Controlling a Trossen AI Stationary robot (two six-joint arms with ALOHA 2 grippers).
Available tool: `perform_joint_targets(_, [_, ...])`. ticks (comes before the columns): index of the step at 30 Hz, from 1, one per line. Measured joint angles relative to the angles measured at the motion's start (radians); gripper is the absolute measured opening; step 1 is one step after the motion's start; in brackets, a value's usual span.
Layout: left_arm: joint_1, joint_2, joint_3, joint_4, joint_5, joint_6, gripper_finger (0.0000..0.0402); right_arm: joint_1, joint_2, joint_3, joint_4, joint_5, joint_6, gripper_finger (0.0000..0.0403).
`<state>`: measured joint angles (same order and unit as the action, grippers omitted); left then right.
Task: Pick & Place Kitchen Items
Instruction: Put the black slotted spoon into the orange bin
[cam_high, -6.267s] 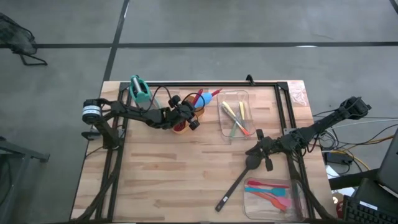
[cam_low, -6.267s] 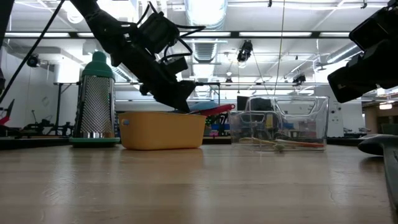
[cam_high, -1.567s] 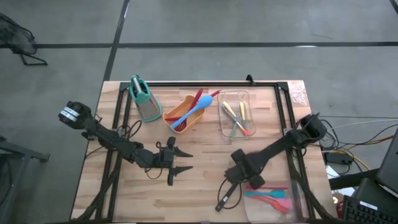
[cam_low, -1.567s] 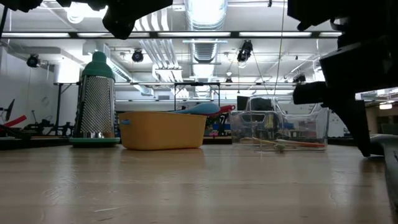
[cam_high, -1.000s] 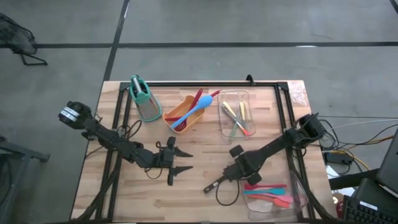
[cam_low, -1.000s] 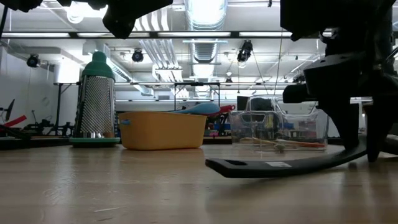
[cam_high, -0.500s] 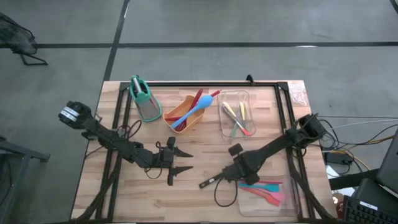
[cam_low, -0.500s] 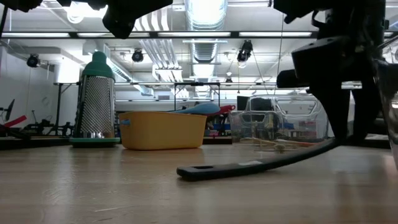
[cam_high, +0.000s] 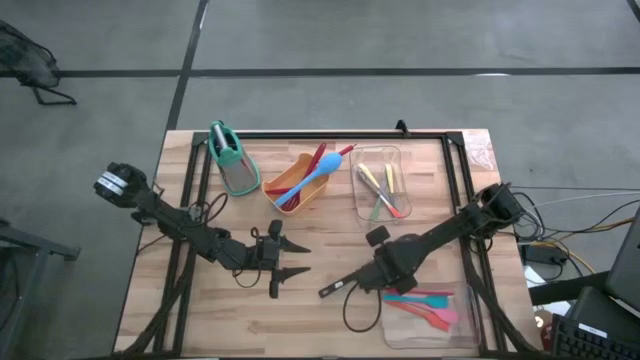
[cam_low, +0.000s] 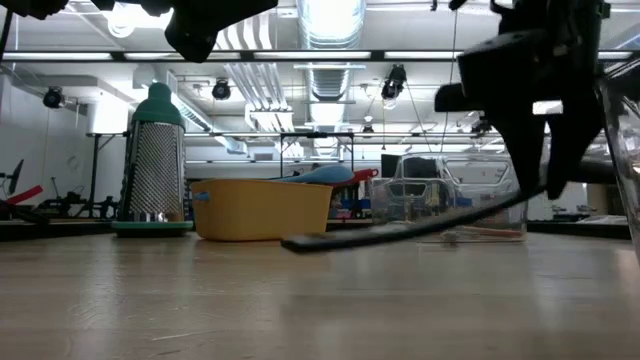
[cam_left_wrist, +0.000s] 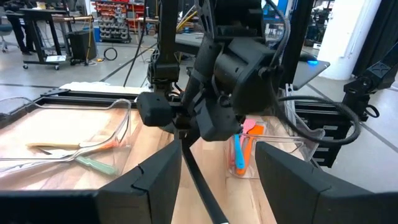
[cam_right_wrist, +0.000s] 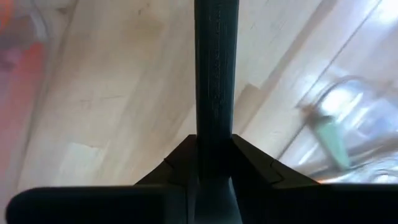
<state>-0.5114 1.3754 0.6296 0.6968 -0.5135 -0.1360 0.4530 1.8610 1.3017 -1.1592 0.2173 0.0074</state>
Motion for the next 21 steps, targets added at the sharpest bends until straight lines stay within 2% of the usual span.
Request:
perform_joint_targets(4, [0.000, 0.000, 0.000, 0.000, 0.000, 0.000, 0.0211, 0.000, 0.000, 0.052, -0.032, 0.045, -0.027, 0.0061])
perform_joint_targets(13, [-0.007, -0.006, 0.000, 0.000, 0.000, 0.008, 0.0211, -0.040, 0.000, 0.150, -0.046, 0.168, -0.096, 0.0068])
perform_joint_targets(21, [-0.072, -0.026, 0.000, 0.017, 0.000, 0.068, 0.0211, -0.174, -0.001, 0.244, -0.002, 0.335, -0.296, 0.0070])
